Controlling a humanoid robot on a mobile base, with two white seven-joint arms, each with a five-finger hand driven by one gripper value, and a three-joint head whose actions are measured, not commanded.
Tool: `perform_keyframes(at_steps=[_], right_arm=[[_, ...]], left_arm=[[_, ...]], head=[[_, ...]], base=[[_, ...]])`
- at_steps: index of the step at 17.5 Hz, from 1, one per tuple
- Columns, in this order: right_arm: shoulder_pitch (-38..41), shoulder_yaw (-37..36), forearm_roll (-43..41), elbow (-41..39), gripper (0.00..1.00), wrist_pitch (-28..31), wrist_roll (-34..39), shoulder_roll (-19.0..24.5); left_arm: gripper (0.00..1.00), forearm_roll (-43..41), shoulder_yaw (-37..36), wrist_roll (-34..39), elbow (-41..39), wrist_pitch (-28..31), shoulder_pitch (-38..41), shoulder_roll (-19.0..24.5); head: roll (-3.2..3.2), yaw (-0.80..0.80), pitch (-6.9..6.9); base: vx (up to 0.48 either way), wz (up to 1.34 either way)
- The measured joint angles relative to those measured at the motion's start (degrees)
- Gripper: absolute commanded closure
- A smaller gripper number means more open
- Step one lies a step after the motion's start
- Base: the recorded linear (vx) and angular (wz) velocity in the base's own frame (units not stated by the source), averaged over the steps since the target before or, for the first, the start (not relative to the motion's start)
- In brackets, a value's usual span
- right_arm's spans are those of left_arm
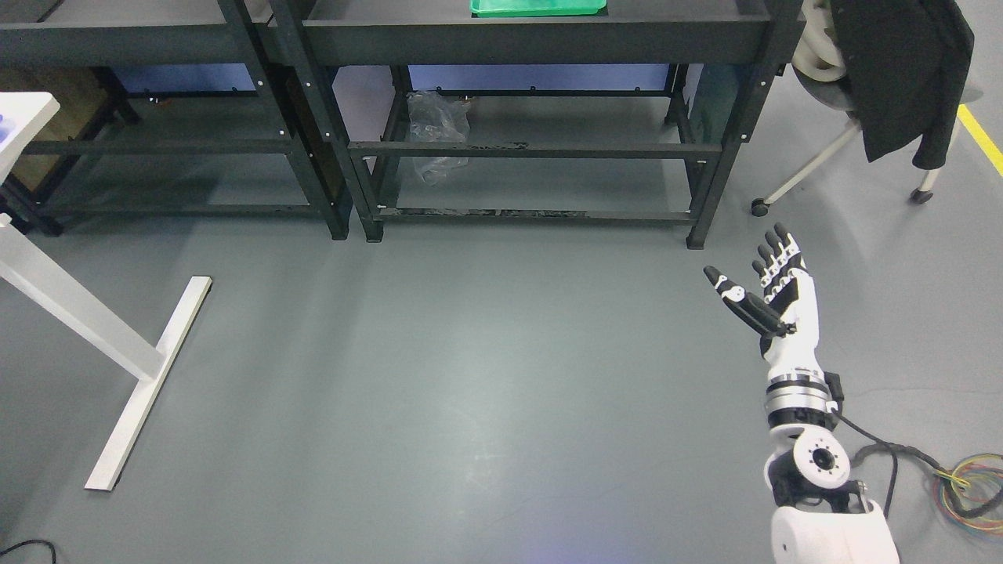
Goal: Pick pink block from left shelf to tray
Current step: 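Drive toward the shelf, raising the right hand near the green tray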
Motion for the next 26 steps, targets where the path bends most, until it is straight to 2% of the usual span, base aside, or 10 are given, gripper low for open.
perform_keyframes(at_steps=[19, 26], right_arm=[[1.2, -1.1, -1.3, -1.6, 0.01, -0.4, 1.1, 0.1], [-1.5, -0.9, 9.1, -2.1, 0.01, -0.2, -2.8, -0.9]], left_arm=[[0.00, 0.0, 0.0, 0.0, 0.0, 0.0, 0.0, 0.0], [0.00, 0.0, 0.0, 0.0, 0.0, 0.0, 0.0, 0.0]], head=[[0.00, 0.00, 0.00], [0.00, 0.00, 0.00]], base=[[0.034, 0.00], [0.222, -0.02]])
